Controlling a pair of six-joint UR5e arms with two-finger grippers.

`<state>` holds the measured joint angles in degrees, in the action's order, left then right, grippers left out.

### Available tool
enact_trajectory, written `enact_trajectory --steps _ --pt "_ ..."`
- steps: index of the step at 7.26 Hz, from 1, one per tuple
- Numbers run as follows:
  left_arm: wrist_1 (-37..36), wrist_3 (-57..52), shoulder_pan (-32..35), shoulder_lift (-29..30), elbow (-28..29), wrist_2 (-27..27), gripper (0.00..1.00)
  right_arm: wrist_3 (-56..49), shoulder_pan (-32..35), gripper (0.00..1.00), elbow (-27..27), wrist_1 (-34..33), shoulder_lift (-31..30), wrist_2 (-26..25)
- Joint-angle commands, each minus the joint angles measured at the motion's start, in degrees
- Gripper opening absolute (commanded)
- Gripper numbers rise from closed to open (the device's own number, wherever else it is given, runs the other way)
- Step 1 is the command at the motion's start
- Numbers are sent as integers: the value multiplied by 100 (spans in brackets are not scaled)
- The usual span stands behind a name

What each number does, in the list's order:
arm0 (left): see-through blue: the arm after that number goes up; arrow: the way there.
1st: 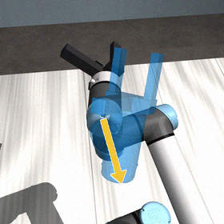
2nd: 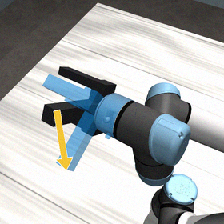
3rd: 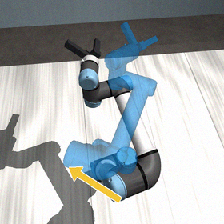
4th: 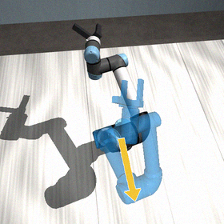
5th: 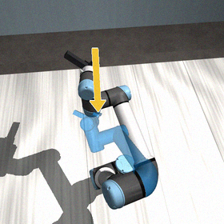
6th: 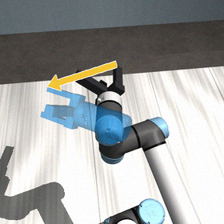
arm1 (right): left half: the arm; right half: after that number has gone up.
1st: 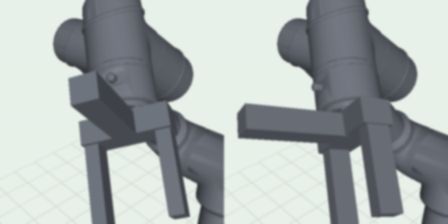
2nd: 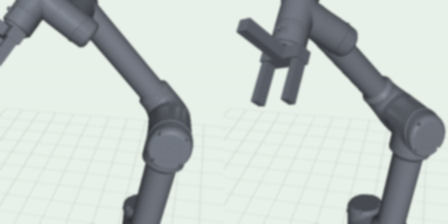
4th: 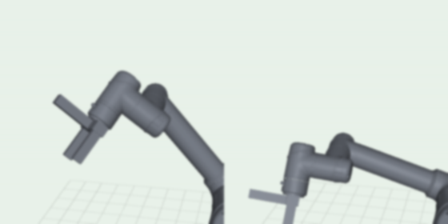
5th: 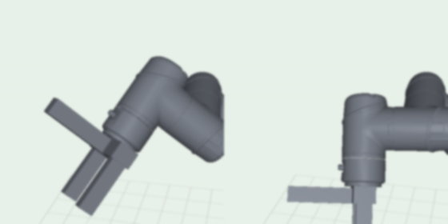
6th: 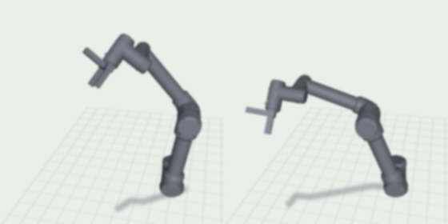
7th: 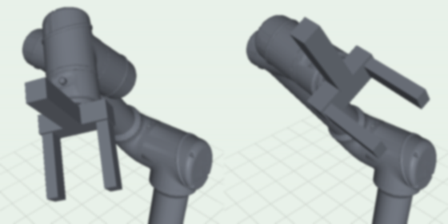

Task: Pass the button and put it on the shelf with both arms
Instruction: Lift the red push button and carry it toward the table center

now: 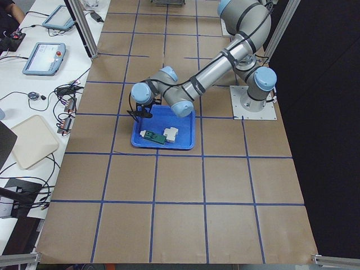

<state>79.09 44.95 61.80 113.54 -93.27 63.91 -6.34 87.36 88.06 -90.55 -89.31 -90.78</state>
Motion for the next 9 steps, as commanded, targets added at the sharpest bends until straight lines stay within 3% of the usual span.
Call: enact_trajectory --steps 1,3,5,8,9 --pt "273 -188 778 -375 -68 -368 0 -382 -9 100 -8 -15 -43 -10" --pt "642 283 1253 -612 37 -1001 0 -815 0 100 1 -50 -43 42" --pt "582 1187 1911 -762 37 -1039 0 -1732 0 100 -8 -68 -60 69" --pt "-399 3057 2852 -789 28 -1021 0 -3237 0 100 1 -86 -288 279" --pt "-421 3273 2968 -815 37 -1039 0 -3868 -9 100 1 -77 -263 280"
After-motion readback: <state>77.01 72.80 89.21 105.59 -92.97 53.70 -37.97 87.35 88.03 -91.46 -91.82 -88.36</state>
